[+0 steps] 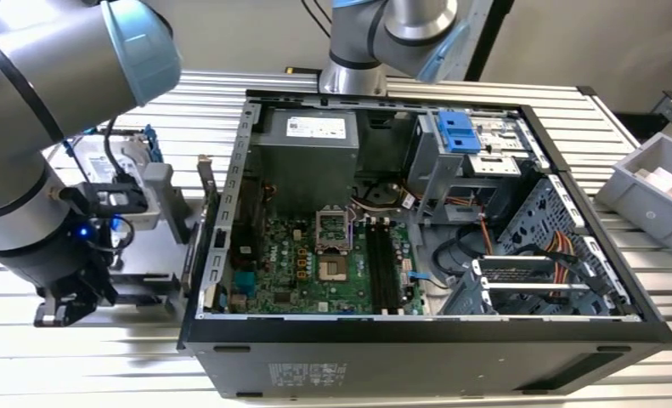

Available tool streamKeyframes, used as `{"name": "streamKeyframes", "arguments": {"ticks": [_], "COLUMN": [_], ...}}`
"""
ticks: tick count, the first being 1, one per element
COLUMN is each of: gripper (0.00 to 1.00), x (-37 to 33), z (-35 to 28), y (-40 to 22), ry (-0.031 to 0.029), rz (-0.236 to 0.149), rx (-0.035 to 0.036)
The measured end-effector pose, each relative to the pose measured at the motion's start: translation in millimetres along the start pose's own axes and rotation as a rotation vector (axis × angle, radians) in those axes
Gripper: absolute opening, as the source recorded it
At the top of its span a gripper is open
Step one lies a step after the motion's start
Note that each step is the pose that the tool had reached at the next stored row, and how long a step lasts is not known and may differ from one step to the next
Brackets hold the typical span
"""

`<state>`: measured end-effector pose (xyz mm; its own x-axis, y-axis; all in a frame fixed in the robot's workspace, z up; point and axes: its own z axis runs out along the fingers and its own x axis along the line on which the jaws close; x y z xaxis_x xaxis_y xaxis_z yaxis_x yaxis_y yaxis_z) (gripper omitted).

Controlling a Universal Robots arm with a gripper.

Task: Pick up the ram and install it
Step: 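Pick up the ram and move it above insertion slot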

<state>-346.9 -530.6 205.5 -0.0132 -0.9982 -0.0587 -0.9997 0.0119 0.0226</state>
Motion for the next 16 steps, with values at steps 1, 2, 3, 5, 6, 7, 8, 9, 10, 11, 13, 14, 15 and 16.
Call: {"name": "streamKeyframes", "arguments": {"ticks": [1, 2, 3, 5, 6, 7, 8, 9, 10, 11, 13, 14, 15, 16], "gripper": [0.0, 0.0, 0.0, 0.0, 0.0, 0.0, 0.0, 0.0, 0.0, 0.0, 0.0, 0.0, 0.0, 0.0], "x": [-0.1, -0.1, -0.2, -0.4, -0.4, -0.5, -0.6, -0.7, -0.8, -0.9, -1.1, -1.2, -1.3, -1.4], "z": [-1.3, -2.5, -3.7, -6.0, -7.1, -8.6, -9.9, -11.6, -13.2, -15.1, -18.3, -19.9, -21.9, -23.1], "y": [0.0, 0.1, 0.1, 0.1, 0.2, 0.2, 0.2, 0.3, 0.3, 0.3, 0.4, 0.5, 0.5, 0.5], "ry": [0.0, 0.0, 0.0, -0.0001, -0.0001, -0.0001, 0.0, -0.0001, -0.0001, -0.0001, 0.0, 0.0, 0.0001, -0.0001], "rz": [0.0, 0.0, 0.0, 0.0, 0.0, 0.0, 0.0, 0.0, 0.0, 0.0, 0.0, 0.0, 0.0, 0.0], "rx": [0.0, -0.0001, 0.0, 0.0, 0.0, 0.0, -0.0001, 0.0, 0.0, 0.0, -0.0001, 0.0, -0.0001, 0.0001]}}
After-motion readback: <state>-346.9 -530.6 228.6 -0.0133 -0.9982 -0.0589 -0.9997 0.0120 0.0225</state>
